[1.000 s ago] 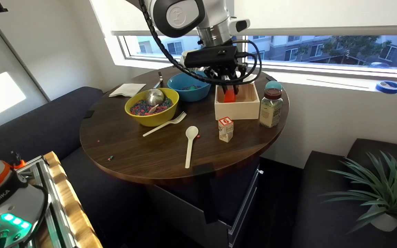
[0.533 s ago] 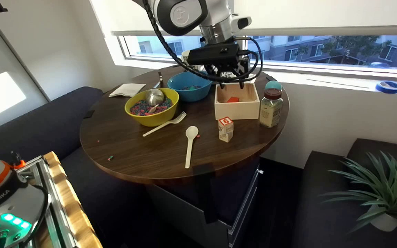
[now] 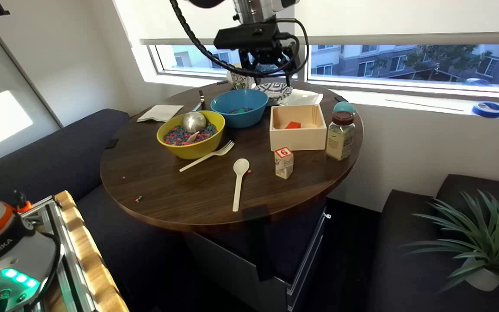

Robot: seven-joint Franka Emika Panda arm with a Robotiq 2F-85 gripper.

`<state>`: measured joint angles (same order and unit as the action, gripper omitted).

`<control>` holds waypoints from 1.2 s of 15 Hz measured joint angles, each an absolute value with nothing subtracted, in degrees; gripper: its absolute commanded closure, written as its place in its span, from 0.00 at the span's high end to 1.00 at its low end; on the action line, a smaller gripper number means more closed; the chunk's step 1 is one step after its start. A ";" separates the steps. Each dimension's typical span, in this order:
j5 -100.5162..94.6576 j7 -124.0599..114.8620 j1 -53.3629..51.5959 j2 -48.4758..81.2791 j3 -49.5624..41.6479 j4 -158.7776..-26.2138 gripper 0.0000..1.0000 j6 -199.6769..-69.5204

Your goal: Pick up the red rectangular block from the blue bowl and put it in the square open box, pick up the green rectangular block from the blue bowl and put it in the square open box

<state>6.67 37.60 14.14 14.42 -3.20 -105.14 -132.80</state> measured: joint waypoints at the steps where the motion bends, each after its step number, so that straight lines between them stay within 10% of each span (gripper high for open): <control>1: 6.67 35.99 13.43 13.36 -3.04 -105.29 1.00 -131.17; 18: 6.28 39.45 7.71 13.19 -0.46 -109.43 0.99 -125.95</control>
<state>6.28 39.45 7.71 13.19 -0.46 -109.43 -125.95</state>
